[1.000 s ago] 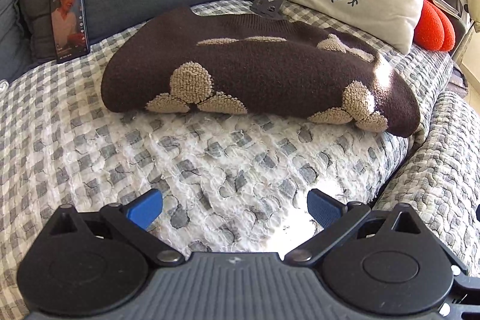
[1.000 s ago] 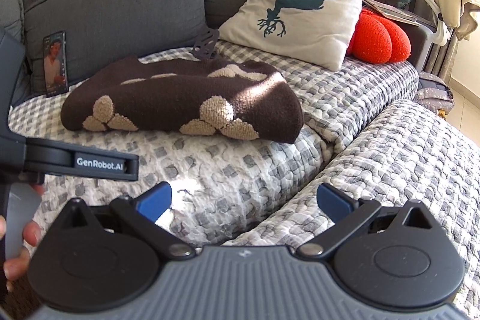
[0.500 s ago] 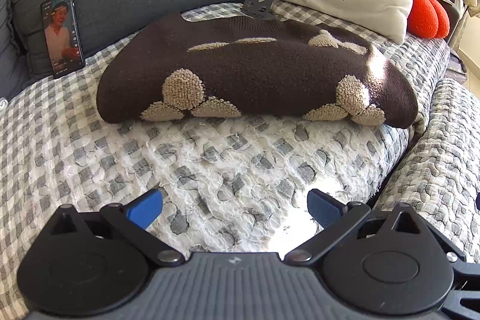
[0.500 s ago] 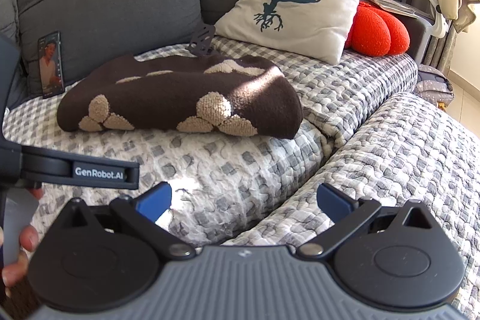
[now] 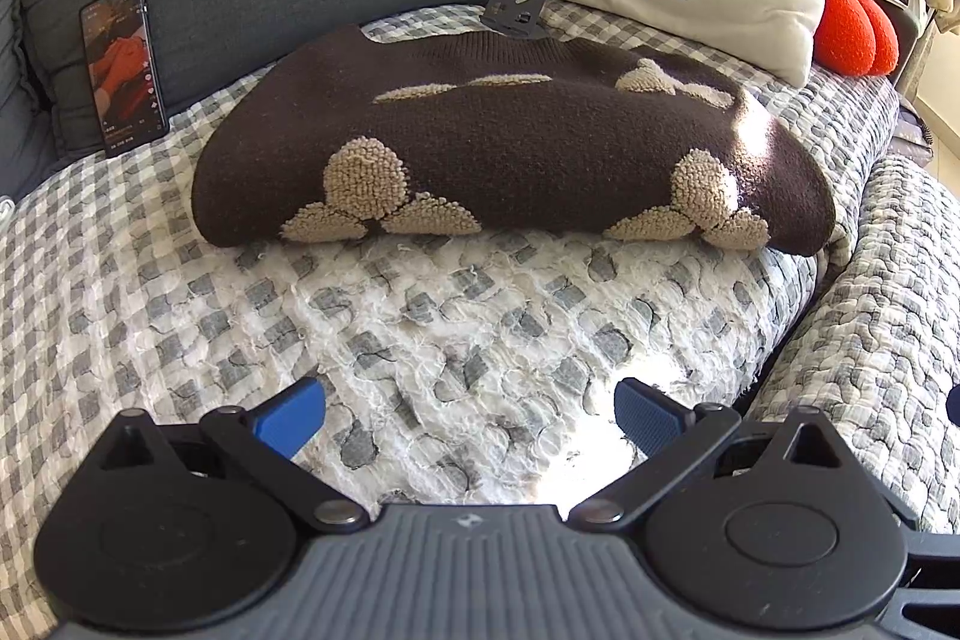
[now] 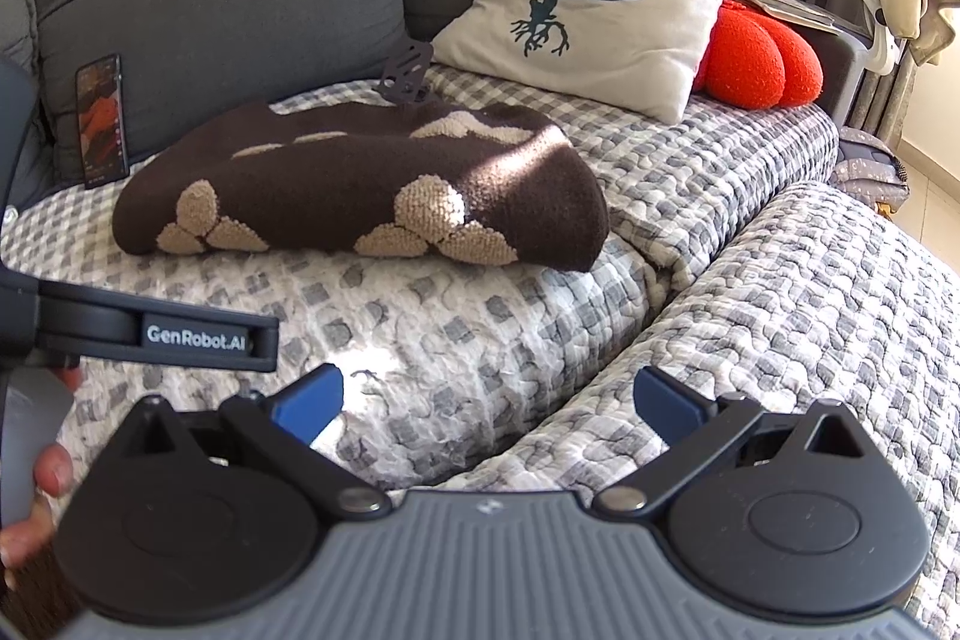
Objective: Fold clothes
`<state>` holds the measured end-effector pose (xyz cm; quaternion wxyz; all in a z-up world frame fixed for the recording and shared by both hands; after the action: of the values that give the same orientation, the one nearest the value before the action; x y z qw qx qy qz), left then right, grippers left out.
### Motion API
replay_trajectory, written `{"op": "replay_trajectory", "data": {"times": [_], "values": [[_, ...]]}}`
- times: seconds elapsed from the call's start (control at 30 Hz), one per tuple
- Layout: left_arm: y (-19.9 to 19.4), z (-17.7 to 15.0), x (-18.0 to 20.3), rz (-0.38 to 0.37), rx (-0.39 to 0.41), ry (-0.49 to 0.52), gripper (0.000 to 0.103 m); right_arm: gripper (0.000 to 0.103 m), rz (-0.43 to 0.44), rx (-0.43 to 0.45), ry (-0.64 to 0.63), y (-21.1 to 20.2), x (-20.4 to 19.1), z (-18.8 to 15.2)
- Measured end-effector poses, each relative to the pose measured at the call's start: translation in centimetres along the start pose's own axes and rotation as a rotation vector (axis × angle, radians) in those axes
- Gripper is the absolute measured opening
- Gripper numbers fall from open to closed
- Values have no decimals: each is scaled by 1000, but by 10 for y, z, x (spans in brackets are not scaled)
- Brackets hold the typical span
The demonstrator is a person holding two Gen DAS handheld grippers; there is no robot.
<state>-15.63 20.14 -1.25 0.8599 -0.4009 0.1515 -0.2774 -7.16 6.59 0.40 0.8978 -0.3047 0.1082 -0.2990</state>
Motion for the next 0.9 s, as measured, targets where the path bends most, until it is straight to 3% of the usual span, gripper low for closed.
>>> {"op": "replay_trajectory", "data": {"times": [0.9], "values": [[0, -1, -3, 0, 0, -6, 102, 103, 2, -11, -16, 3, -1, -3]]}}
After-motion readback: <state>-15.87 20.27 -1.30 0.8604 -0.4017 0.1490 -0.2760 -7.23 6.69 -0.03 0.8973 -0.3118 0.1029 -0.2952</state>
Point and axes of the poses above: each gripper's, at about its wrist camera, not at the fingertips, and y roughly the way its jaws point, x to its right, z to its top, the point moved 4 cm from there along y, roughly the way its jaws point, and after that the axes turned 5 degrees about x, right-handed, at the moved point
